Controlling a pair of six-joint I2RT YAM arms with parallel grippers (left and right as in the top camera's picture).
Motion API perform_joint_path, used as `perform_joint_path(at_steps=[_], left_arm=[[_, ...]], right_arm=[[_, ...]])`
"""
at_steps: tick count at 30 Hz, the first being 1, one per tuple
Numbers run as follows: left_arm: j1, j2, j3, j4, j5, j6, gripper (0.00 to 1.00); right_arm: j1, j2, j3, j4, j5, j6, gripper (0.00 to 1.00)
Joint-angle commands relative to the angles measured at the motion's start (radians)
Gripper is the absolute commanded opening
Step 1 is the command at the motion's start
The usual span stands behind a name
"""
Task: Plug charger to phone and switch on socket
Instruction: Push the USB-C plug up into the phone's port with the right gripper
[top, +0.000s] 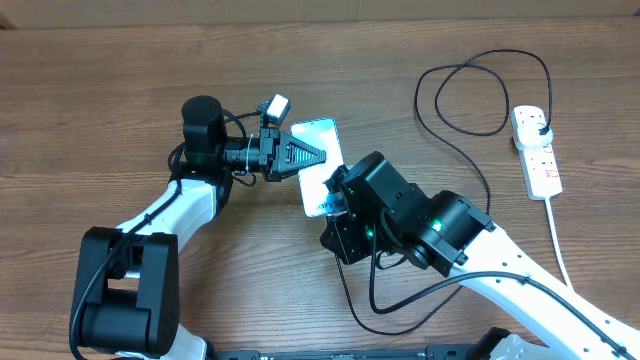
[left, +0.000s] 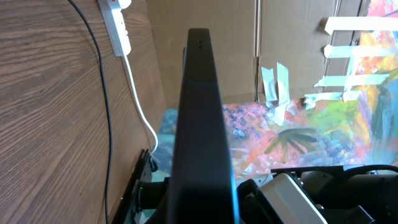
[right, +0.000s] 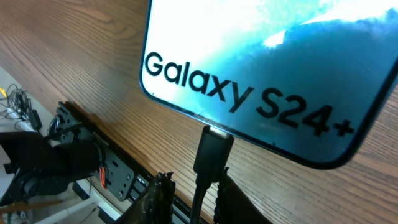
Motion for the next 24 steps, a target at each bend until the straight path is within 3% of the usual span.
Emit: perform_joint_path(at_steps=[1,5,11,18,24], left_arm=[[-0.002,0.003,0.021,0.003,0.000,-0.014,0.04],[-0.002,0.003,0.021,0.003,0.000,-0.014,0.04],[-0.002,0.003,0.021,0.004,0.003,0.005,0.04],[-0.002,0.003,0.021,0.004,0.071,0.105,0.04],[-0.003,0.003,0.021,0.004,0.080,0.111,0.04]], right_arm=[[-0.002,0.026,-0.011,0.006,0.006,0.024,0.21],[-0.002,0.056,-0.011,0.002,0.005,0.024,0.12],[-0.002,0.072,-0.011,0.003,0.006,0.024,0.06],[-0.002,0.072,-0.010,0.020,0.053,0.023,0.04],[-0.002,0.071,-0.008,0.053,0.058,0.023,0.04]])
